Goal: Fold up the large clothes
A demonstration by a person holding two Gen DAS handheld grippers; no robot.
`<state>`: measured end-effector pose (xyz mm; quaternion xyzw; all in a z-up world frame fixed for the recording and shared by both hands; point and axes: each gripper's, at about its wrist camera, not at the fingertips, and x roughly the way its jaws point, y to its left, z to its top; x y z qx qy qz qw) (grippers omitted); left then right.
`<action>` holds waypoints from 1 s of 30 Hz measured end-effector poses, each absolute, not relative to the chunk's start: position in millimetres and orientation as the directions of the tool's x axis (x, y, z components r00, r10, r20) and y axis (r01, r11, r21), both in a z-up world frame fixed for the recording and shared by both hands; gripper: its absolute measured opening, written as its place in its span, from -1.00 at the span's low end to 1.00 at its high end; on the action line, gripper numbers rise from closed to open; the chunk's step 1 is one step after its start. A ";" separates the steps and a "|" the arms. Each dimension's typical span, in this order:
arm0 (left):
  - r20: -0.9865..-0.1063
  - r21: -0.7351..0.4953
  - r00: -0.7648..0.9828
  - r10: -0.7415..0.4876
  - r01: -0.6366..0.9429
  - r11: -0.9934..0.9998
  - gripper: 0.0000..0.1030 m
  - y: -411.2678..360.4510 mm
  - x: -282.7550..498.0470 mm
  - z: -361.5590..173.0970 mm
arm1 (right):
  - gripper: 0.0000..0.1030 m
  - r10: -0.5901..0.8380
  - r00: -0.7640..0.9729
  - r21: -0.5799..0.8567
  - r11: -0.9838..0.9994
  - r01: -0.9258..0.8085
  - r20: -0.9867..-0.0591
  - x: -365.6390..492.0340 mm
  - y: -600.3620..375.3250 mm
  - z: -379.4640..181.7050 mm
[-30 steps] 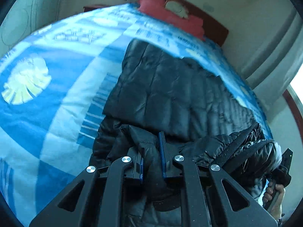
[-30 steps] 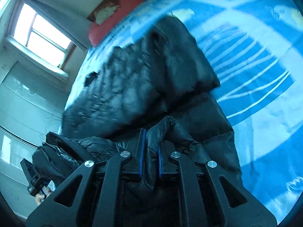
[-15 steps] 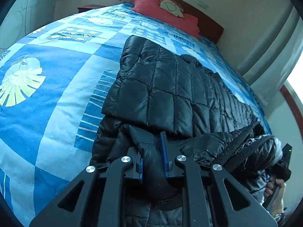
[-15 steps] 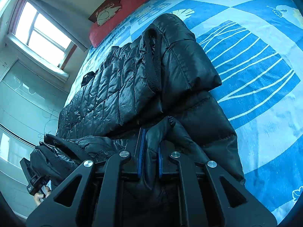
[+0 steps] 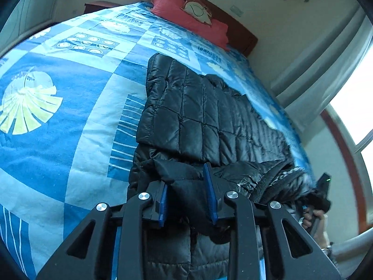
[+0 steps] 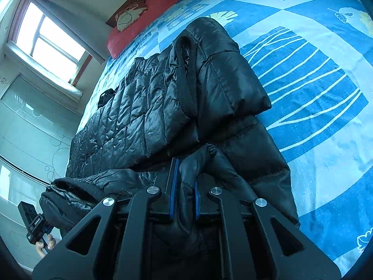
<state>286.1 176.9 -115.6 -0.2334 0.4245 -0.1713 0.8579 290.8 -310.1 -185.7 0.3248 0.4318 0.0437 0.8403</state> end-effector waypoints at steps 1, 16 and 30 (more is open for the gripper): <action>-0.644 -0.556 0.579 -0.501 0.096 0.826 -0.44 179.9 285.8 -115.6 | -0.81 0.353 0.623 0.583 0.786 0.208 -0.698 291.2 -309.9 -185.5; -0.620 -0.612 0.545 -0.564 0.114 0.783 -0.43 203.8 282.6 -131.0 | -0.73 0.355 0.614 0.576 0.792 0.204 -0.705 292.0 -316.3 -175.6; -0.586 -0.615 0.618 -0.524 0.082 0.785 0.61 194.1 279.8 -86.6 | 0.06 0.402 0.651 0.594 0.799 0.096 -0.644 268.5 -318.3 -136.1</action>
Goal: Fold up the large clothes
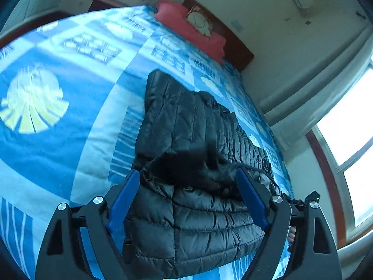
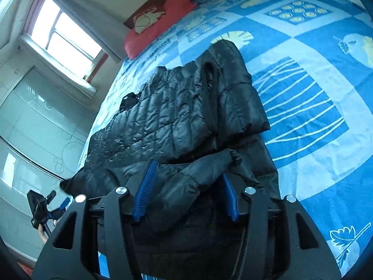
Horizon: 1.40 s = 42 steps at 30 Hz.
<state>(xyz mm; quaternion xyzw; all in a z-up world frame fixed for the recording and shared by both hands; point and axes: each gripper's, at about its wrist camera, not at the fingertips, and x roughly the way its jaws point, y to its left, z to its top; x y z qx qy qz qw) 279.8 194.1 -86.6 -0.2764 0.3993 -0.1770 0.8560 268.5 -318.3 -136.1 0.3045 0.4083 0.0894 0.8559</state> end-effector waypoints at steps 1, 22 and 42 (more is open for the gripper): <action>-0.592 -0.598 0.621 -0.513 0.088 0.797 0.61 192.9 279.0 -84.7 | 0.07 0.400 0.654 0.593 0.800 0.093 -0.641 267.0 -318.3 -134.1; -0.679 -0.436 0.583 -0.446 0.169 0.884 0.61 178.4 306.9 -107.0 | 0.46 0.289 0.665 0.346 0.937 -0.050 -0.688 281.4 -317.1 -110.9; -0.742 -0.233 0.564 -0.361 0.288 0.929 -0.50 143.4 319.3 -109.0 | -0.68 0.254 0.625 0.200 0.967 -0.156 -0.739 319.5 -281.2 -131.4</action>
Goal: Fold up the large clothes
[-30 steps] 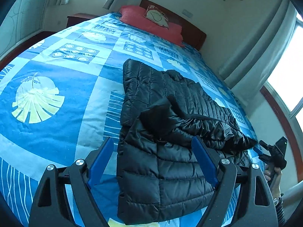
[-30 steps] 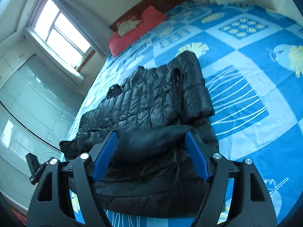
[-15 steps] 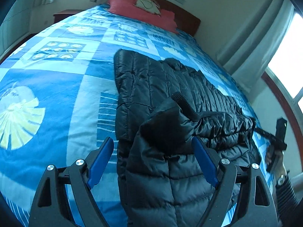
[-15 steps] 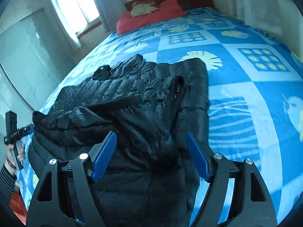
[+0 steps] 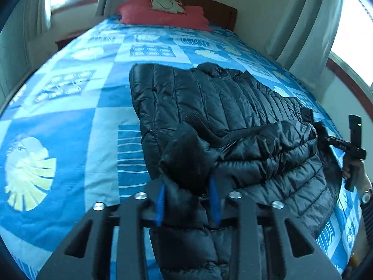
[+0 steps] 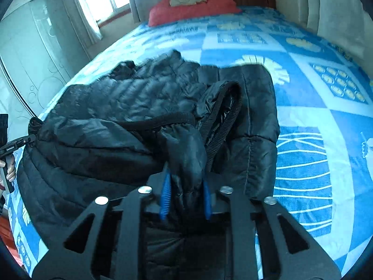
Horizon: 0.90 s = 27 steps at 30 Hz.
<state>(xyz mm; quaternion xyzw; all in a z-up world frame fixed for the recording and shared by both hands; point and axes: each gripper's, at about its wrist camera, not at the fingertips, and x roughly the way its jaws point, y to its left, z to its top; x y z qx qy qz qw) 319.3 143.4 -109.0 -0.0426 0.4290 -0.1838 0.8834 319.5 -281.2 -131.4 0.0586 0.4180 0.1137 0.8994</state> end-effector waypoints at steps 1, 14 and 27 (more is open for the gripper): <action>-0.733 -0.232 0.576 -0.361 0.287 0.929 -0.55 142.5 315.2 -103.7 | -0.69 0.239 0.642 0.180 0.971 -0.158 -0.729 312.6 -278.6 -124.6; -0.653 -0.118 0.702 -0.285 0.278 0.953 -0.65 124.9 325.0 -39.4 | -0.73 0.180 0.704 0.131 0.984 -0.123 -0.687 329.1 -289.0 -69.9; -0.669 -0.042 0.730 -0.142 0.153 0.987 -0.65 106.8 440.0 -45.5 | -0.73 0.076 0.766 0.103 0.995 -0.013 -0.639 428.2 -285.0 -57.5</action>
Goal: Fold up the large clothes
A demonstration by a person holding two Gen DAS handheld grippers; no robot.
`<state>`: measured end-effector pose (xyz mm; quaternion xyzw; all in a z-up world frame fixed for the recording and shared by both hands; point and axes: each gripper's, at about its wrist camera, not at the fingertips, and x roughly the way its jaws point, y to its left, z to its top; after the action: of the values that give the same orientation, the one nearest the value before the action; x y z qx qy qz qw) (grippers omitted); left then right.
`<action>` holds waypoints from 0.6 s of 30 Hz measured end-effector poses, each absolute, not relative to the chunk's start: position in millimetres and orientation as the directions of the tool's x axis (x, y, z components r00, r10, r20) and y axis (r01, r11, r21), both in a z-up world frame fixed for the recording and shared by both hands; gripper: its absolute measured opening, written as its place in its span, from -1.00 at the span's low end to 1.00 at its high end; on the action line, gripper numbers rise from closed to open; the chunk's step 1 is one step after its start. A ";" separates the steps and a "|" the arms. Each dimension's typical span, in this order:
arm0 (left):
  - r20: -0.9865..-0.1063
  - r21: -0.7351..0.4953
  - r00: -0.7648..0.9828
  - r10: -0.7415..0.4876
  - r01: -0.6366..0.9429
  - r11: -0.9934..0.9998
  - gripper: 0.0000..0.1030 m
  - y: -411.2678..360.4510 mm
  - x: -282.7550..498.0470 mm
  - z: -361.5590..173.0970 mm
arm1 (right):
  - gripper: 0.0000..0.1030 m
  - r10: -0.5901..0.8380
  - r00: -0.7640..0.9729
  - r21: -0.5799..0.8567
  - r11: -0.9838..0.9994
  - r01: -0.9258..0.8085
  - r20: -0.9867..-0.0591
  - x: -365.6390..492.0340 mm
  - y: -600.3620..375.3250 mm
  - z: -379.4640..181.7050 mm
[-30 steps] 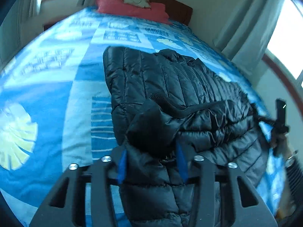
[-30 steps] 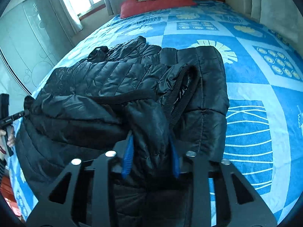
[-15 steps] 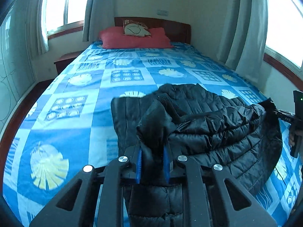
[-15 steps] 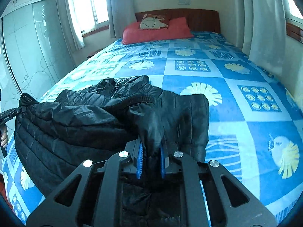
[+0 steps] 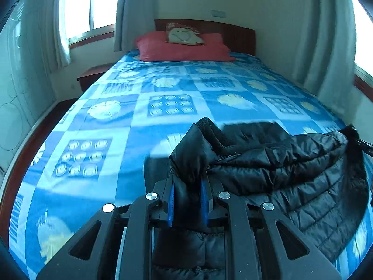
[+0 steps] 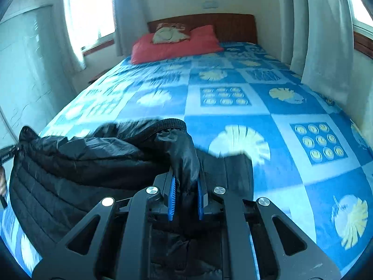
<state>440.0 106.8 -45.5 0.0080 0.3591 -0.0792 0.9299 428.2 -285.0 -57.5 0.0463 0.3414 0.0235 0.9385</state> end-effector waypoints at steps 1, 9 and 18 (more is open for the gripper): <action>-0.672 -0.031 0.730 -0.124 0.140 0.990 -0.65 105.1 449.5 -48.1 | -0.73 0.063 0.762 0.100 0.995 0.002 -0.645 441.3 -284.9 -60.5; -0.762 0.071 0.648 0.024 0.046 0.996 -0.64 83.4 525.8 -115.6 | -0.64 -0.017 0.666 0.074 0.991 0.108 -0.746 524.0 -283.4 -131.3; -0.750 -0.024 0.661 -0.008 -0.014 1.000 -0.37 96.0 537.3 -156.2 | -0.41 -0.040 0.625 0.087 0.981 0.172 -0.779 540.8 -291.4 -179.3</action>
<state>537.3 96.0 -156.2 -0.0136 0.4116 0.0015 0.9113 540.8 -291.4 -179.3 0.0767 0.4289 -0.0590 0.8982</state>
